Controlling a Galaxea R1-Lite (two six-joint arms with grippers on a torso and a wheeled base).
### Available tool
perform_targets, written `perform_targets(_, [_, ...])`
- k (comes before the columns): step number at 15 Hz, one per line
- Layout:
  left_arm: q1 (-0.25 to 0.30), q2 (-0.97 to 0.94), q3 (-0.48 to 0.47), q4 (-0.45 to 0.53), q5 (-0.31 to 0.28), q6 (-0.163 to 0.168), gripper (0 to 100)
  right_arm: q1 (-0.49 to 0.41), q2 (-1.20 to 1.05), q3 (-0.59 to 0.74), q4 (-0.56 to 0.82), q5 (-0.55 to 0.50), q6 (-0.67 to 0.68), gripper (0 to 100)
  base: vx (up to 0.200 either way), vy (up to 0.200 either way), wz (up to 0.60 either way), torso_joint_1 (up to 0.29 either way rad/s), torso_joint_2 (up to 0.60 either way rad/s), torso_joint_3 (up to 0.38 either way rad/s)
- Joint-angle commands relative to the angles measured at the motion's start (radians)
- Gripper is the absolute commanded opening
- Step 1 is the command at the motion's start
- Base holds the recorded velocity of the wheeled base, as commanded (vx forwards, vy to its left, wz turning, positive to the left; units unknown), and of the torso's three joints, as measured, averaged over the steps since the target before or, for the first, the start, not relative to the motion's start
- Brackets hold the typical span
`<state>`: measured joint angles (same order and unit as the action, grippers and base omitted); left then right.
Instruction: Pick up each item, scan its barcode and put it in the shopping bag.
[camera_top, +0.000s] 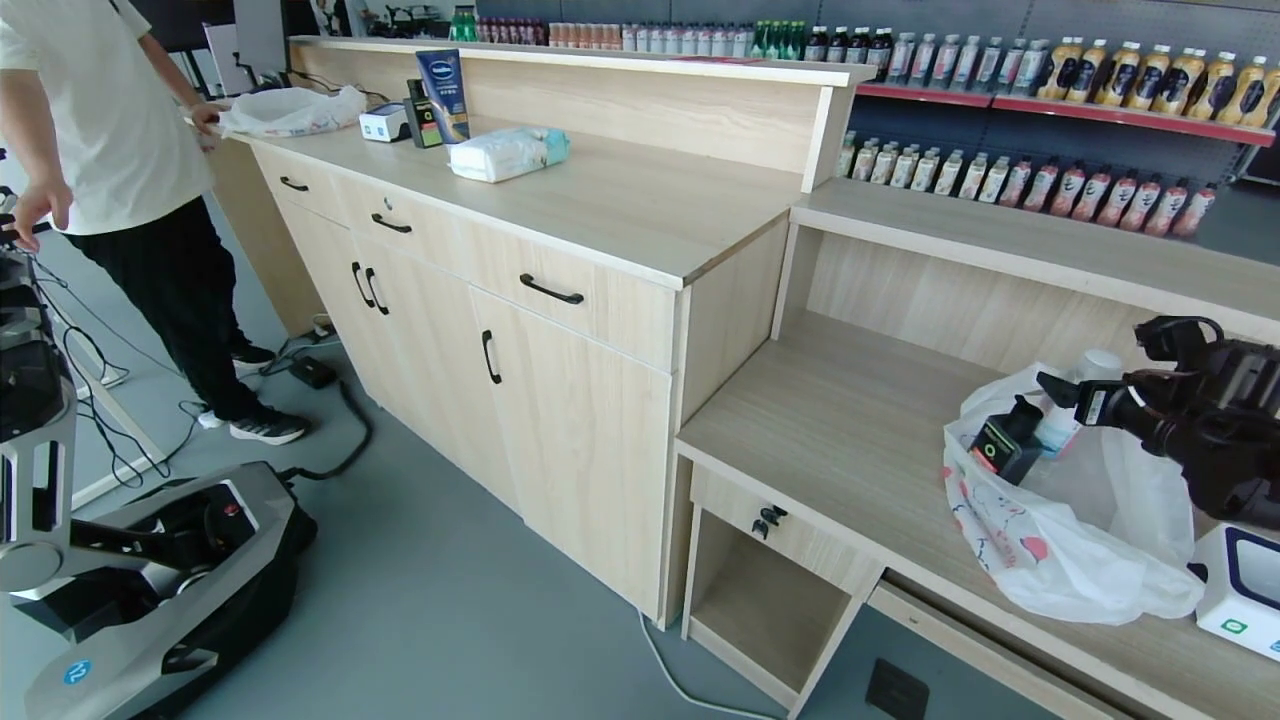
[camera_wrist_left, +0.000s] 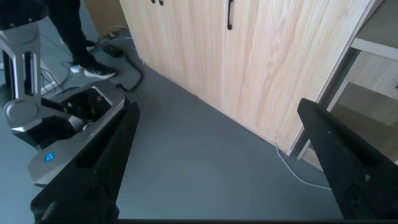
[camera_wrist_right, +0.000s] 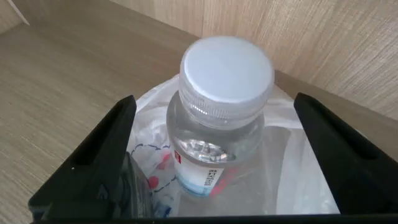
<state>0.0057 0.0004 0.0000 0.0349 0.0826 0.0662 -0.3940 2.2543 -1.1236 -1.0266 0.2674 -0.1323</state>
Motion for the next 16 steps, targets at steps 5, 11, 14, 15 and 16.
perform_targets(5, [0.0, 0.0, 0.0, 0.0, 0.0, 0.0, 100, -0.02, -0.349, 0.087, 0.115, 0.009, -0.067, 100, 0.0, 0.0, 0.0, 0.0, 0.0, 0.0])
perform_targets(11, [0.0, 0.0, 0.0, 0.0, 0.0, 0.0, 100, -0.04, -0.825, 0.265, 0.447, -0.001, -0.234, 100, 0.0, 0.0, -0.4, -0.001, 0.0, 0.002])
perform_targets(14, [0.0, 0.0, 0.0, 0.0, 0.0, 0.0, 100, -0.123, -0.881, 0.262, 0.615, -0.109, -0.265, 100, 0.0, 0.0, -0.6, 0.005, 0.0, 0.001])
perform_targets(15, [0.0, 0.0, 0.0, 0.0, 0.0, 0.0, 100, -0.166, -0.866, 0.257, 0.652, -0.142, -0.262, 100, 0.0, 0.0, -0.6, -0.002, 0.0, -0.007])
perform_targets(16, [0.0, 0.0, 0.0, 0.0, 0.0, 0.0, 100, -0.212, -0.826, 0.245, 0.669, -0.163, -0.262, 100, 0.0, 0.0, -0.6, 0.002, 0.0, 0.012])
